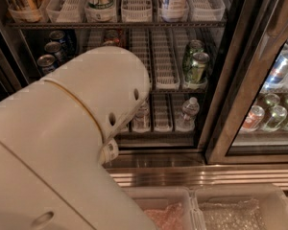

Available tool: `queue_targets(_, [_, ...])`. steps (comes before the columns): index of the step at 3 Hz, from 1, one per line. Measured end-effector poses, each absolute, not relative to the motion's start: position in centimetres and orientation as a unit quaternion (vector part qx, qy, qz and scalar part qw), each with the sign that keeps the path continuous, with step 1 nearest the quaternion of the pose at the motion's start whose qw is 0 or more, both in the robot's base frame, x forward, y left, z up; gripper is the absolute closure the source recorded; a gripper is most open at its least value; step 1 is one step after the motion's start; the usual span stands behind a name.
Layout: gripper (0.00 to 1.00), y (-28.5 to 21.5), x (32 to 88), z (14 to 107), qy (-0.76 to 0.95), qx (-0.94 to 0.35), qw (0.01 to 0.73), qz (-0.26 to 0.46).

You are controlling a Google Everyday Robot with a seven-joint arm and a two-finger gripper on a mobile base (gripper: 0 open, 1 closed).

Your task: Pick redbull can from bottom shelf of fridge

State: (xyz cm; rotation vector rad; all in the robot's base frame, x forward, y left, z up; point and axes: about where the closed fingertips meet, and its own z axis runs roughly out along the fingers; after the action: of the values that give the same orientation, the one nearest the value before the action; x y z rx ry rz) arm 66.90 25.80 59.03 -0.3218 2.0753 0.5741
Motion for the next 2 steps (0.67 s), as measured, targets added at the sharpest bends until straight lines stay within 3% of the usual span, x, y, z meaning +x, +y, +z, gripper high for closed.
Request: queue_targets(2, [0.31,26.73,68.75,58.77,0.839,-0.151,0.464,0.240])
